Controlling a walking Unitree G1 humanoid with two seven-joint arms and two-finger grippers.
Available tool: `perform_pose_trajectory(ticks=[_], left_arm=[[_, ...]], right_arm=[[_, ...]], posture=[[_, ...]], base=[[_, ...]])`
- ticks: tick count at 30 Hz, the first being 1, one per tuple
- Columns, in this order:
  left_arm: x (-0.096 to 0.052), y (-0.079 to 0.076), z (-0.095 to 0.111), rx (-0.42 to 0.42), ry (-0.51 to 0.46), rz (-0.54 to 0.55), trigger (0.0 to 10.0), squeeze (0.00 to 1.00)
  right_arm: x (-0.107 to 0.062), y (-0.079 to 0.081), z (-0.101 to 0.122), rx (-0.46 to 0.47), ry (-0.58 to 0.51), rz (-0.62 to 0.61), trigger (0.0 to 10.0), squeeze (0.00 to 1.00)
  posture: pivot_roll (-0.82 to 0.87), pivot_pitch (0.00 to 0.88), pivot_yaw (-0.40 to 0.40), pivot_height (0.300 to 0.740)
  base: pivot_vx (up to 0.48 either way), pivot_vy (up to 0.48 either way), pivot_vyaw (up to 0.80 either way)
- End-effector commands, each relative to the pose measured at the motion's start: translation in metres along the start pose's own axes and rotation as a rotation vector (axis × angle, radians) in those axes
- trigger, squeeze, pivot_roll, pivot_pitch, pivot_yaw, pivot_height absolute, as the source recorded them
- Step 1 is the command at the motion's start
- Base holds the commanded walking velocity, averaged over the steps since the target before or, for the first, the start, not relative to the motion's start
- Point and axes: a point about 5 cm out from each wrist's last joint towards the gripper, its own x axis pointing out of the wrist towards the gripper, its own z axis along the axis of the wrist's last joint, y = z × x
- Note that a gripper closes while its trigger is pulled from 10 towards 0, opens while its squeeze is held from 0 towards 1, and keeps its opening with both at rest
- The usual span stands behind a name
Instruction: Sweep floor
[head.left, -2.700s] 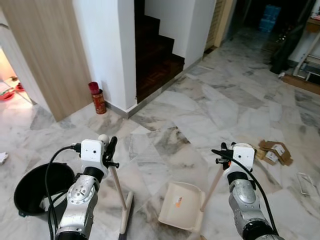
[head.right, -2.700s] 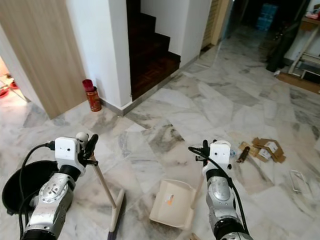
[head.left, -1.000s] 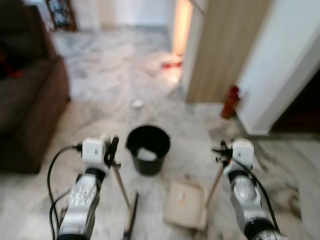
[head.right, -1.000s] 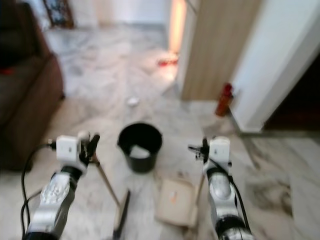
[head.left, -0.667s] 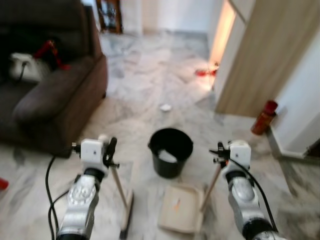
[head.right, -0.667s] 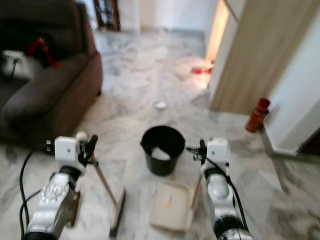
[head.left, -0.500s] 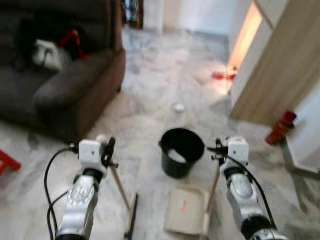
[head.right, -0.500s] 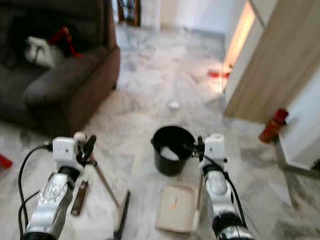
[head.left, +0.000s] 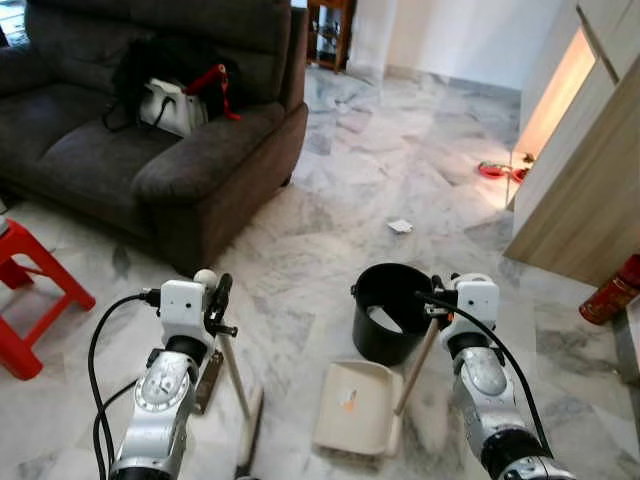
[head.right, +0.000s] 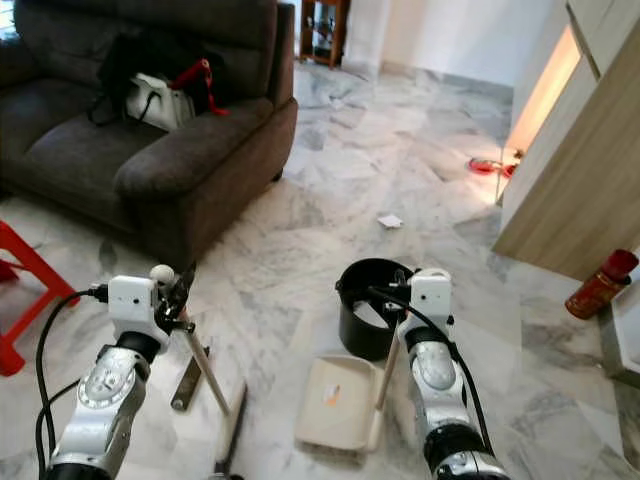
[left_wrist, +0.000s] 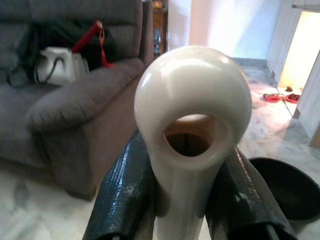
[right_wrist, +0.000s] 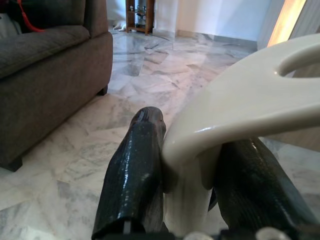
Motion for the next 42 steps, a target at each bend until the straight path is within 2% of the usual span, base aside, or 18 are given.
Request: perform_pose_trajectory(ticks=[1,2,6,8,14,27,42], left_arm=[[0.003,0.004,0.021,0.07,-0.101,0.014,10.0,0.0],[0.001,0.005,0.028,0.124,-0.125,0.01,10.0,0.0],[-0.004,0.006,0.037,0.181,-0.153,0.005,10.0,0.0],[-0.012,0.01,0.042,0.209,-0.162,0.015,10.0,0.0],[-0.018,0.016,0.041,0.21,-0.147,0.043,10.0,0.0],[-0.013,0.011,0.04,0.182,-0.132,0.066,10.0,0.0],[-0.012,0.018,0.045,0.19,-0.14,0.089,10.0,0.0]], right_arm=[[0.004,-0.004,0.007,0.014,-0.027,-0.011,10.0,0.0],[0.004,-0.002,0.007,0.015,-0.026,-0.003,10.0,0.0],[0.004,-0.001,0.006,0.017,-0.024,0.001,10.0,0.0],[0.003,0.0,0.005,0.02,-0.021,0.002,10.0,0.0],[0.002,0.002,0.003,0.025,-0.014,0.008,10.0,0.0],[0.004,0.001,0.005,0.021,-0.016,0.009,10.0,0.0],[0.006,0.001,0.008,0.024,-0.022,0.007,10.0,0.0]], posture=[[0.11,0.0,-0.092,0.74],[0.12,0.0,-0.091,0.74],[0.12,0.0,-0.088,0.74],[0.12,0.0,-0.088,0.74],[0.13,0.0,-0.09,0.74],[0.12,0.003,-0.096,0.74],[0.12,0.015,-0.102,0.74]], base=[[0.0,0.0,0.0],[0.0,0.0,0.0],[0.0,0.0,0.0],[0.0,0.0,0.0],[0.0,0.162,0.0],[0.0,0.398,0.0],[0.0,0.434,0.0]])
